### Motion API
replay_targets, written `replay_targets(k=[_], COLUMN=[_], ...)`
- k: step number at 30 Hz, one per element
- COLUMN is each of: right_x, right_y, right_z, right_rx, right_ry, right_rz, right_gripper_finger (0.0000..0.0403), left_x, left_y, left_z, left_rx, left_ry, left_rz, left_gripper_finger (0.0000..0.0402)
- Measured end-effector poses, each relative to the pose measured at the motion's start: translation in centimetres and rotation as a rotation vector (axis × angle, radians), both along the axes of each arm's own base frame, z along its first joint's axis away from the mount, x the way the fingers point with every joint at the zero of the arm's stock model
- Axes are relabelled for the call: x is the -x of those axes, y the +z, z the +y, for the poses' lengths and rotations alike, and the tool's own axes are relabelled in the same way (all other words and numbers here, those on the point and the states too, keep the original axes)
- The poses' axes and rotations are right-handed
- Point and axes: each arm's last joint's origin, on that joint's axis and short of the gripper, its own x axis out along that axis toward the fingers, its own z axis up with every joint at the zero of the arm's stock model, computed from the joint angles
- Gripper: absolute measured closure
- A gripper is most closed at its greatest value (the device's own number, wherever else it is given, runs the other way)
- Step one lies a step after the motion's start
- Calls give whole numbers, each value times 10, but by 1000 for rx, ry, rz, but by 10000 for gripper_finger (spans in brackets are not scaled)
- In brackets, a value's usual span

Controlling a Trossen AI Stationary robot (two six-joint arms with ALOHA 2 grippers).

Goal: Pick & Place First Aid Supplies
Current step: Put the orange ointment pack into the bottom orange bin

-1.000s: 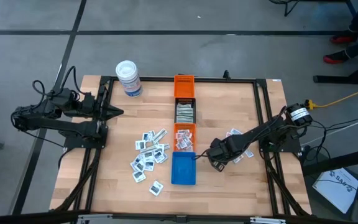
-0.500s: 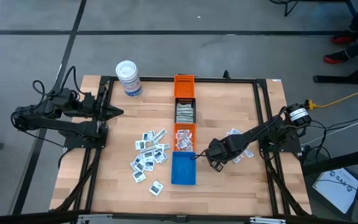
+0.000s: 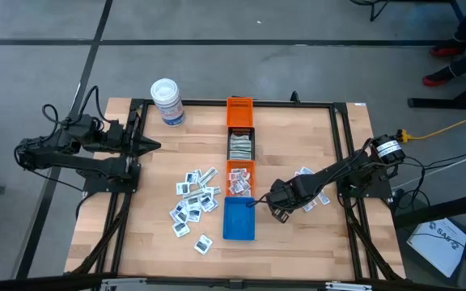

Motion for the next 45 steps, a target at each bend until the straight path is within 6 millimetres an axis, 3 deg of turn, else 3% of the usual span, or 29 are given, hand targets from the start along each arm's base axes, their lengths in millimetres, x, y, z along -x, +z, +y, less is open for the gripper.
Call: replay_targets(k=[7, 12, 36, 45], right_x=[0, -1, -3, -4], right_y=[0, 0, 0, -2], right_z=[0, 1, 1, 1], right_rx=[-5, -28, 10, 11], right_ry=[0, -14, 6, 6], right_rz=[0, -9, -21, -18], right_gripper_finger=[251, 239, 315, 373], left_x=[0, 0, 0, 0], left_y=[0, 0, 0, 0], left_z=[0, 0, 0, 0], left_rx=[0, 0, 0, 0], left_ry=[0, 0, 0, 0], left_rz=[0, 0, 0, 0], left_gripper_finger=[393, 393, 389, 392])
